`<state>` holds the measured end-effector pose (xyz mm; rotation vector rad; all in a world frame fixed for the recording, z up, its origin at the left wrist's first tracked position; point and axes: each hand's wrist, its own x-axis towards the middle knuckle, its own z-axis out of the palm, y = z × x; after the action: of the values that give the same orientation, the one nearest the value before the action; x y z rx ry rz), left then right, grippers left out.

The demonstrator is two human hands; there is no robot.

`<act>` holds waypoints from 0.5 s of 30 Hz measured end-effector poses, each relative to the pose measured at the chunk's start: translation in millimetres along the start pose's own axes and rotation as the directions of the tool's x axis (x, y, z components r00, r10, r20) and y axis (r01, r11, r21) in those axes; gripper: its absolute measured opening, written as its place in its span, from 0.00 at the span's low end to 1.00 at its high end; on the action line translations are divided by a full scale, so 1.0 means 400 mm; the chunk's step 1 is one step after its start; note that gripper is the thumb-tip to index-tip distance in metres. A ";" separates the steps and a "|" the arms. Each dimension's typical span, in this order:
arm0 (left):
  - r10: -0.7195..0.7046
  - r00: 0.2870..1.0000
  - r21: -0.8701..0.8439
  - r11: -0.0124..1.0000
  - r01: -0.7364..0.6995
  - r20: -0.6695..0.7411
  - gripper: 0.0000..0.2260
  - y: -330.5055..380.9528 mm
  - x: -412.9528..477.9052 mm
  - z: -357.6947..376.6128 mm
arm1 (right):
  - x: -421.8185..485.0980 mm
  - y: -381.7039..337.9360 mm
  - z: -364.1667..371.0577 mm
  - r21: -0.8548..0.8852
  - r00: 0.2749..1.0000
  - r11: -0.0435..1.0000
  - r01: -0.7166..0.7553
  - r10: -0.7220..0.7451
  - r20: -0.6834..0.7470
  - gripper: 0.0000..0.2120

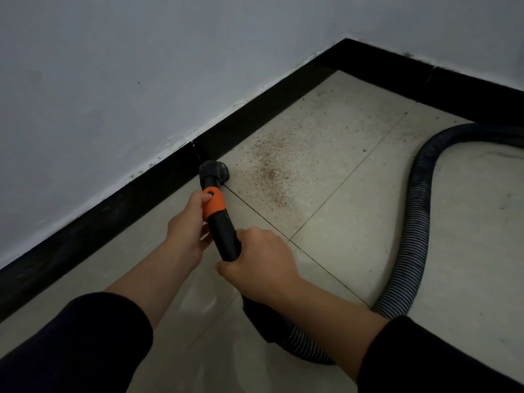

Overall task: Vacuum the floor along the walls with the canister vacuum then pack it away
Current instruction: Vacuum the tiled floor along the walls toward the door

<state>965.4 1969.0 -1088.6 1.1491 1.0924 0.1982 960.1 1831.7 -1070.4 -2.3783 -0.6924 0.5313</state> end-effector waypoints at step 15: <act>-0.023 0.998 0.027 0.999 0.022 0.055 0.13 -0.048 -0.073 0.014 | -0.098 0.024 -0.029 -0.070 1.000 0.997 -0.020 0.021 0.019 0.13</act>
<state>947.5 1938.5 -1087.0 1.1586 1.0610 0.1343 938.6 1797.3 -1060.1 -2.4509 -0.7066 0.5476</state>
